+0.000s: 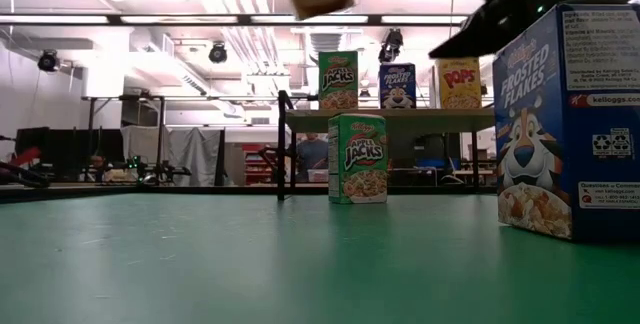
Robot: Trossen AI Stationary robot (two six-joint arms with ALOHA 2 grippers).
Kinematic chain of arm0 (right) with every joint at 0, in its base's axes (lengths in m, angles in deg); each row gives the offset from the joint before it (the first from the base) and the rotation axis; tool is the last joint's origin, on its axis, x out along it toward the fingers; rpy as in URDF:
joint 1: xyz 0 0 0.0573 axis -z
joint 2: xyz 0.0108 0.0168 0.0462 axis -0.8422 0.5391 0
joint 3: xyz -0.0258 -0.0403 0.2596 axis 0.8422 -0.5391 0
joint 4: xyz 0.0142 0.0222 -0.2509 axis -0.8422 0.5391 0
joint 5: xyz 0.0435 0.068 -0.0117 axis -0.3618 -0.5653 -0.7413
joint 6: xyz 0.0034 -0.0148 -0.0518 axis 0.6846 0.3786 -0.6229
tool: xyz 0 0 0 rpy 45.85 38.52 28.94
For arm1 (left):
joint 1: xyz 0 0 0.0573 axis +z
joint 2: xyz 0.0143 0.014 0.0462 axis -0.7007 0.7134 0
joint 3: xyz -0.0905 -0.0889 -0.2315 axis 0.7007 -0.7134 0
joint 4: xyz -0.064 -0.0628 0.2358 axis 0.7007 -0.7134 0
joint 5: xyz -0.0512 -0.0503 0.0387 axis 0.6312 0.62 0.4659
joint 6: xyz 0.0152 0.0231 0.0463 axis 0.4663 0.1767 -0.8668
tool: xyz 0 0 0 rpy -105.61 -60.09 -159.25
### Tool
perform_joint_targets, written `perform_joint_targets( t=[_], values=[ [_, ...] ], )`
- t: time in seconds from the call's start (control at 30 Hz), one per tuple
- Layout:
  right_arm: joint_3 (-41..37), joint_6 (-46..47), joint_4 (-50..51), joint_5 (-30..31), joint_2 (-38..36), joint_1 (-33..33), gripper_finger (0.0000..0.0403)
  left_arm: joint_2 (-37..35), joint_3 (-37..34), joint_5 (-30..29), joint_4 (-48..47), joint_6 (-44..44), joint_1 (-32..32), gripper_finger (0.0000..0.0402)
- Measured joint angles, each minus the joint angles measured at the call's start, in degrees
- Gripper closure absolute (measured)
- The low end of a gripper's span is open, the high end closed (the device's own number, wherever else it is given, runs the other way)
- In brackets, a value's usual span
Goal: Stack cereal on shelf
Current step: Put the yellow cereal box on the shelf aligned with the other yellow cereal box
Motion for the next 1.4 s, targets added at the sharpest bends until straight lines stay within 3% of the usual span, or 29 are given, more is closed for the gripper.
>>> perform_joint_targets(
  t=[0.27,0.5,0.77,1.0,1.13,1.4],
  values=[
    [-0.2,-1.8,-0.4,-15.0,-6.9,-0.2,0.0390,0.1,-1.4,23.5,23.2,-14.7,13.3,0.0233],
    [-0.8,-2.1,0.1,-25.9,-9.2,-0.2,0.0390,3.8,-1.5,34.1,31.2,-15.5,22.6,0.0233],
    [-1.9,-4.2,0.1,-33.0,-9.5,-0.2,0.0390,11.2,-1.4,34.6,39.7,-15.3,27.6,0.0233],
    [-2.6,-3.9,0.3,-37.1,-9.5,-0.1,0.0390,18.2,4.5,32.7,39.9,-13.5,30.0,0.0233],
    [-2.9,-5.3,0.6,-42.2,-9.5,-0.2,0.0390,23.3,10.6,32.5,35.8,-13.5,31.3,0.0233],
    [-3.1,-4.0,1.4,-42.2,-9.5,-0.1,0.0390,33.4,26.1,32.5,22.6,-12.6,32.7,0.0233]
  ],
)
